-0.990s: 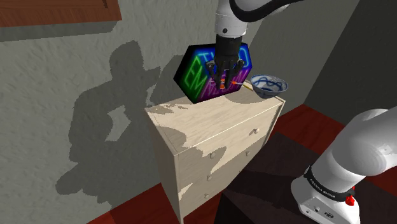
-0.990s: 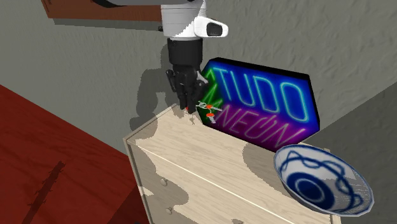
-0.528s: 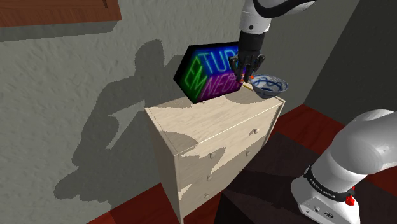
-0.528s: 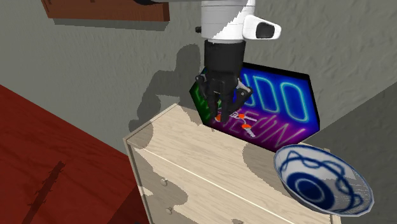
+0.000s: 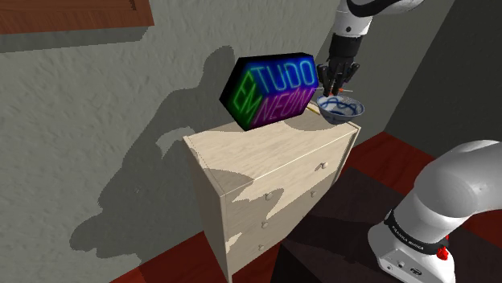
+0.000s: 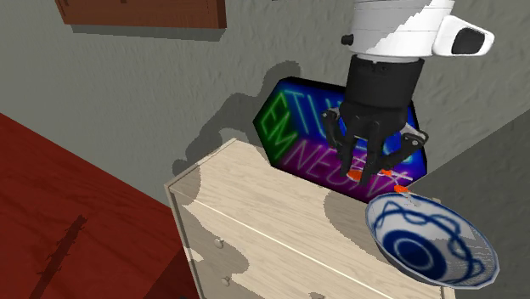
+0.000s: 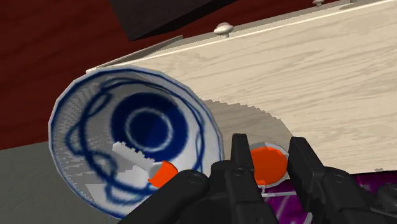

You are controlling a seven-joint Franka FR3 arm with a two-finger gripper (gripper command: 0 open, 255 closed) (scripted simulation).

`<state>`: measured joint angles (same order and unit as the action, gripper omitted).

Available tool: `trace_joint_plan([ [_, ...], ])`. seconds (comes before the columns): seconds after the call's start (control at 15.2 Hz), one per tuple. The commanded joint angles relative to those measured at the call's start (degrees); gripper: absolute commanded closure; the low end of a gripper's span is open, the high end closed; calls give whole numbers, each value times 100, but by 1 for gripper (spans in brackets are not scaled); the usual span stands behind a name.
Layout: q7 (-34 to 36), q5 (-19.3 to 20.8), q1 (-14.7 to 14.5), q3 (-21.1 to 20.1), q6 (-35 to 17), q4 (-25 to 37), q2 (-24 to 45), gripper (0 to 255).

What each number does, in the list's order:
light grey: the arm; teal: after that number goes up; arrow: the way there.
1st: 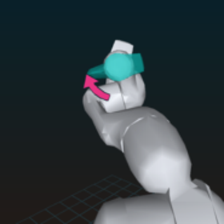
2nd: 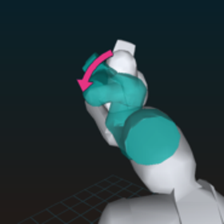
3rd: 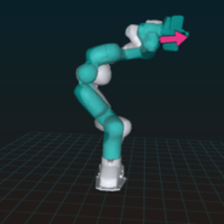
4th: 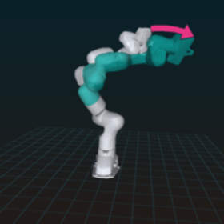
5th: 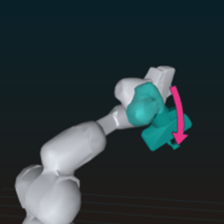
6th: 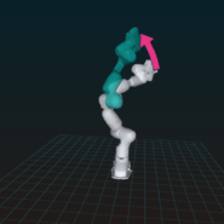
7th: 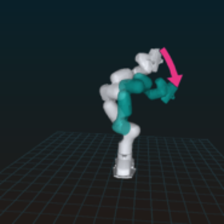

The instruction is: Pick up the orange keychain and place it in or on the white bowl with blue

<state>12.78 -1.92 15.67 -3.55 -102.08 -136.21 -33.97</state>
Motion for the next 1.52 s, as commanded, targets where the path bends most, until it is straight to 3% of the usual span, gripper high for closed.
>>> trace_joint_plan([
  [0.0, -293, 136, 119, 235, -31, -44, -8, 255],
  [0.26, -925, 430, 381, 755, -48, 63, 108, 255],
  [1.19, -918, 458, 390, 794, -1173, -907, 263, 255],
  [1.45, -917, 459, 390, 796, -1228, -948, 278, 255],
])
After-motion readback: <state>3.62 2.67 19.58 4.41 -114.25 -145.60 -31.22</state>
